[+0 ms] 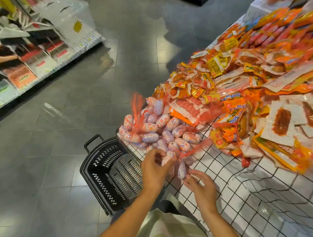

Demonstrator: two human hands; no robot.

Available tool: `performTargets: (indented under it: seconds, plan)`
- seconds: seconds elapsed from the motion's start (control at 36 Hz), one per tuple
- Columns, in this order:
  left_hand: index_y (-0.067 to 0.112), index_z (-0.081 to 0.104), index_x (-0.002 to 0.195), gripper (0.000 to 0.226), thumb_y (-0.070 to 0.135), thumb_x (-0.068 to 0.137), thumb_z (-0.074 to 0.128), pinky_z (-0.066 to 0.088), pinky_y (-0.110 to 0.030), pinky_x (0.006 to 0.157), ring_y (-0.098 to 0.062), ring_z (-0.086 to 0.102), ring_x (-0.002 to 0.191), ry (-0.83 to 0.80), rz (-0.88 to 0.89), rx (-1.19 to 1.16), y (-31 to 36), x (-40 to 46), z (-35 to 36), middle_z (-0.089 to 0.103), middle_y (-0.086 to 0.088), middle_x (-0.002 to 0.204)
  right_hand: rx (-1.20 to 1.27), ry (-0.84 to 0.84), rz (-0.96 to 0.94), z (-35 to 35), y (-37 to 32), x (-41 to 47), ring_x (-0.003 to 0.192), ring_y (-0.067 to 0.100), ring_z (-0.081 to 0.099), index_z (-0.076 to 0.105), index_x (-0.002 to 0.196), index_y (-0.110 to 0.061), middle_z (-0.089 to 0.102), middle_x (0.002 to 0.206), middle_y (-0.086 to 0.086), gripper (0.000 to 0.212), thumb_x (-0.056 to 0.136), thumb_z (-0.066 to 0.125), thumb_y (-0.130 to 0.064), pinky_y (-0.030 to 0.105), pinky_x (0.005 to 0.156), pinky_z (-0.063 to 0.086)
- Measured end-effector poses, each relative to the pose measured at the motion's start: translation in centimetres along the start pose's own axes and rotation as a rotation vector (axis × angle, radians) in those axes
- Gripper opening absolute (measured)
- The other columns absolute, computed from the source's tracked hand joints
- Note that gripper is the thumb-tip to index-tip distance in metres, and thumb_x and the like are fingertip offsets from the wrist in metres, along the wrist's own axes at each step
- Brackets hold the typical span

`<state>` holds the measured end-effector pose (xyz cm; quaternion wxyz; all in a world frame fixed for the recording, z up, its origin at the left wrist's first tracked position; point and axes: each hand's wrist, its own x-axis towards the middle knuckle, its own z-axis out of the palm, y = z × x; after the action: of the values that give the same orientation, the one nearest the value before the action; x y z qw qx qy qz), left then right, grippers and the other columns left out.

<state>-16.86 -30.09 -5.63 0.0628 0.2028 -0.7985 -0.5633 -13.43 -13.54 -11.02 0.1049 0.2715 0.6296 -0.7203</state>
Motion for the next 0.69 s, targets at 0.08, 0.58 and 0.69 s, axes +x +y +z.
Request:
performTargets:
  seconds: [0.08, 0.58, 0.69]
  plan:
    - [0.028, 0.066, 0.089, 0.02, 0.022, 0.081, 0.083, 0.052, -0.03, 0.07, -0.016, 0.063, 0.08, -0.098, 0.149, 0.049, 0.0, -0.1, 0.3, 0.066, 0.008, 0.09, -0.026, -0.007, -0.017, 0.0, 0.1, -0.3, 0.101, 0.027, 0.073, 0.072, 0.103, -0.003, 0.076, 0.102, 0.007, 0.02, 0.085, 0.076, 0.003, 0.035, 0.082, 0.062]
    - [0.03, 0.058, 0.121, 0.048, 0.059, 0.085, 0.068, 0.042, -0.028, 0.1, -0.014, 0.041, 0.121, -0.269, 0.267, 0.393, -3.7, -2.0, -1.8, 0.045, 0.013, 0.125, -0.118, -0.077, 0.013, -0.8, 0.7, -1.7, 0.104, 0.007, 0.071, 0.071, 0.112, -0.024, 0.076, 0.109, -0.005, 0.031, 0.085, 0.08, -0.012, 0.018, 0.078, 0.056]
    - [0.031, 0.053, 0.122, 0.052, 0.063, 0.083, 0.066, 0.042, -0.029, 0.098, -0.012, 0.039, 0.119, -0.295, 0.186, 0.416, -3.1, -1.8, -1.7, 0.042, 0.011, 0.12, -0.219, -0.142, -0.02, -1.0, 0.2, -2.2, 0.103, 0.001, 0.07, 0.068, 0.114, -0.029, 0.074, 0.112, -0.011, 0.035, 0.087, 0.078, -0.01, 0.017, 0.079, 0.055]
